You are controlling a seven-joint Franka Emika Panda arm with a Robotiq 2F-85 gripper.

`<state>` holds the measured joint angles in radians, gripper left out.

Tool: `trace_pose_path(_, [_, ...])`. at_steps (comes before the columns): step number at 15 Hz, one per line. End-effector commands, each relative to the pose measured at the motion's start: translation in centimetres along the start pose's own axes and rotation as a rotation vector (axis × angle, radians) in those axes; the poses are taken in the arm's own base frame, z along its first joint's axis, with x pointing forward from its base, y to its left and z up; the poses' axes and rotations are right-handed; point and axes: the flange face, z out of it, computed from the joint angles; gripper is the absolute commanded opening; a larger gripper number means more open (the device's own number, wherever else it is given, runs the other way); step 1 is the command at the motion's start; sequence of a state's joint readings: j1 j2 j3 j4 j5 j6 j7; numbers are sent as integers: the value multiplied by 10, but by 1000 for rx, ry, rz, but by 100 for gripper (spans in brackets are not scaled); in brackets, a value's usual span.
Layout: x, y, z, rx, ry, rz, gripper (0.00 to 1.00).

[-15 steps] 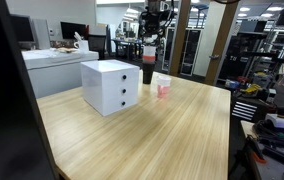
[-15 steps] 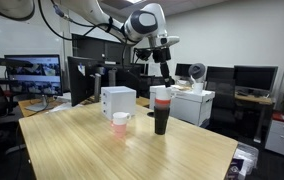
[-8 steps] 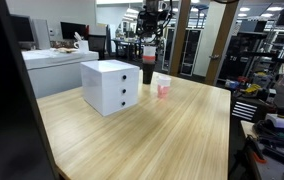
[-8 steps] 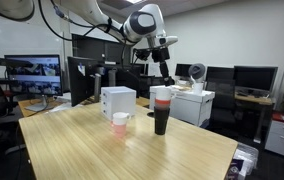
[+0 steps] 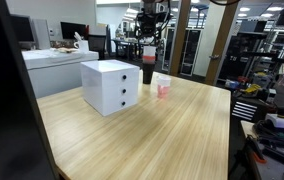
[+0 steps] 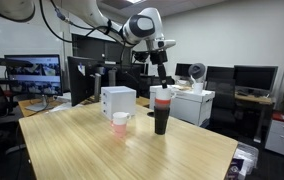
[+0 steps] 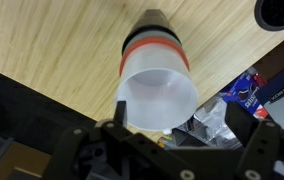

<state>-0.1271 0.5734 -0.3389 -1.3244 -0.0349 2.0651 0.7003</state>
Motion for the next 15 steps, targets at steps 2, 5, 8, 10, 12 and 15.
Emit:
trace_pose_path(2, [-3,8,1,-37,-19,12,100])
trace_pose_path(5, [0,13,1,-48,-26,26,100])
trace_pose_path(8, [2,16,1,-52,-25,32,100])
trace_pose_path(10, [4,17,0,-51,-22,37,100])
trace_pose_path(12, [5,18,0,-54,-19,39,100])
trace_pose_path(15, [4,17,2,-58,-16,48,100])
